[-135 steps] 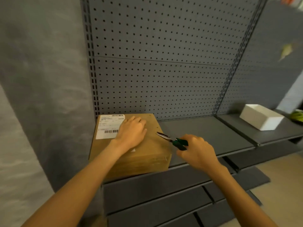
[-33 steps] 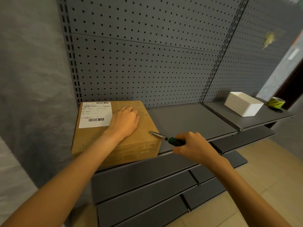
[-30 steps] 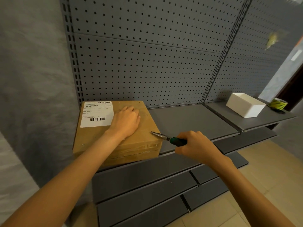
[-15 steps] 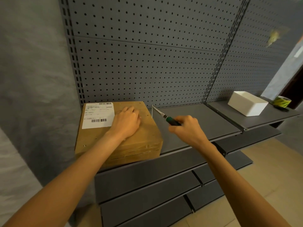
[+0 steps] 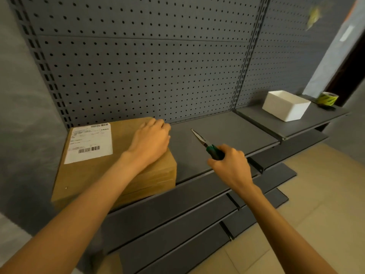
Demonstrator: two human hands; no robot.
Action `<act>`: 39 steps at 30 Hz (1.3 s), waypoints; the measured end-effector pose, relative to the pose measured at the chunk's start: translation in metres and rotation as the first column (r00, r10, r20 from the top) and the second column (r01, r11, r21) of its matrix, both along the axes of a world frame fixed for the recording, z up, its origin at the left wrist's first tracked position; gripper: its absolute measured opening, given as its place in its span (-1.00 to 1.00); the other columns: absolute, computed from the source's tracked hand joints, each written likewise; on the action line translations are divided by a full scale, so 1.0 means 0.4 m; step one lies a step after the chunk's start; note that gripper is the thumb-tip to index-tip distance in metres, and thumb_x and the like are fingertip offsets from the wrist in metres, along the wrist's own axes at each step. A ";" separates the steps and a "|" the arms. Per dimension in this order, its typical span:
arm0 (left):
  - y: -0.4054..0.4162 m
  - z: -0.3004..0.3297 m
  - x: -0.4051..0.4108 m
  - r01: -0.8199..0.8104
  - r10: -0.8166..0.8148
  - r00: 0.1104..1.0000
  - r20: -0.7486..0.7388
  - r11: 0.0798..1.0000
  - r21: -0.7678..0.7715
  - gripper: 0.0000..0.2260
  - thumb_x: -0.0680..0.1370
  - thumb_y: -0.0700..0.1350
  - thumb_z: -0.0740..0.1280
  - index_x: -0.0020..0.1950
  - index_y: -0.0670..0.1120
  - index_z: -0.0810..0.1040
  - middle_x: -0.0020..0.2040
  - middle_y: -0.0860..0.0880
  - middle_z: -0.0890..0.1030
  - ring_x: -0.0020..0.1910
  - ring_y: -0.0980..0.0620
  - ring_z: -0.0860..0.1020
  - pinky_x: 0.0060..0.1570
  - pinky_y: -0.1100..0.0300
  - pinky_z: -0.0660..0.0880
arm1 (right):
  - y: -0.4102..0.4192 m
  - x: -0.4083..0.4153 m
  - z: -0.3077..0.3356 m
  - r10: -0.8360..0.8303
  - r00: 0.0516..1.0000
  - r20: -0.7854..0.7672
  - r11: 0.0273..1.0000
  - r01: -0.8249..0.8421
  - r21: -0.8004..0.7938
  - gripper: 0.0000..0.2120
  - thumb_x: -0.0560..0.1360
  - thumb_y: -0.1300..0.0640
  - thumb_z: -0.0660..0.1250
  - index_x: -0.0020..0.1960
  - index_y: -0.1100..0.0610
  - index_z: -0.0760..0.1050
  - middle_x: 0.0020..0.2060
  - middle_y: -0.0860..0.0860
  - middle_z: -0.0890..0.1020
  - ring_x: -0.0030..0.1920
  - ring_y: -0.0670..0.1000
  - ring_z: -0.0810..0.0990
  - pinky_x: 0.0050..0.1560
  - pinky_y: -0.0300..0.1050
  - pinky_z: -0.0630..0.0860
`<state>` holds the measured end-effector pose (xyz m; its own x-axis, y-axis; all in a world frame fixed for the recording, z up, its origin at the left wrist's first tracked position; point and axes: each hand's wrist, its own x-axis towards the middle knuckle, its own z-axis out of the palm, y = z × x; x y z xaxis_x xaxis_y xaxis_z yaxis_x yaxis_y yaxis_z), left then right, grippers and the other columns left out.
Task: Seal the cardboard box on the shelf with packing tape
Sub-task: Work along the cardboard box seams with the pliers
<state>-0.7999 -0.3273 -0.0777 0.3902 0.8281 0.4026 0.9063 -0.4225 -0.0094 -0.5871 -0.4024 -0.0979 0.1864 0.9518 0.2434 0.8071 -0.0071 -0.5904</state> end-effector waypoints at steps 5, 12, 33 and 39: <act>0.032 0.006 0.231 0.194 -0.194 0.981 -0.009 0.980 0.037 -0.74 0.60 -0.06 0.19 0.23 -0.12 0.49 0.20 -0.06 0.52 0.21 -0.07 0.44 0.16 0.04 0.37 | -0.005 0.154 0.011 -0.159 0.985 0.066 0.987 0.156 0.049 -0.72 0.44 0.01 0.36 0.10 0.11 0.50 -0.18 -0.01 0.53 -0.23 0.07 0.54 -0.23 -0.01 0.53; 0.108 0.026 0.598 0.400 -0.399 0.917 -0.019 0.916 0.040 -0.74 0.61 -0.04 0.18 0.24 -0.10 0.48 0.20 -0.04 0.51 0.21 -0.06 0.43 0.15 0.07 0.36 | -0.033 0.483 0.017 -0.372 0.927 0.050 0.928 0.370 0.054 -0.77 0.41 -0.01 0.34 -0.01 0.10 0.50 -0.24 0.01 0.55 -0.30 0.06 0.53 -0.34 -0.09 0.46; 0.274 0.090 1.563 0.619 -0.621 0.783 0.034 0.784 0.055 -0.74 0.60 -0.02 0.21 0.23 -0.09 0.50 0.18 -0.06 0.54 0.18 -0.10 0.45 0.12 0.03 0.37 | -0.108 1.312 0.170 -0.764 0.594 0.251 0.637 0.756 0.150 -0.80 0.43 0.04 0.32 0.02 0.09 0.47 -0.16 -0.04 0.51 -0.28 0.03 0.35 -0.45 -0.22 0.13; 0.372 0.072 1.750 0.651 -0.653 0.754 0.071 0.757 0.056 -0.73 0.59 -0.04 0.22 0.23 -0.11 0.51 0.18 -0.07 0.55 0.17 -0.10 0.46 0.11 0.03 0.37 | 0.003 1.478 0.143 -0.763 0.588 0.268 0.633 0.763 0.129 -0.82 0.44 0.03 0.30 0.00 0.08 0.45 -0.09 -0.03 0.57 -0.26 0.03 0.39 -0.45 -0.22 0.16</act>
<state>-0.0998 -0.1785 -0.0487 0.7970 0.3737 0.4745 0.4091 -0.9120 0.0312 0.0043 -0.4010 -0.0407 0.7708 0.4916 0.4052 0.6273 -0.6966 -0.3482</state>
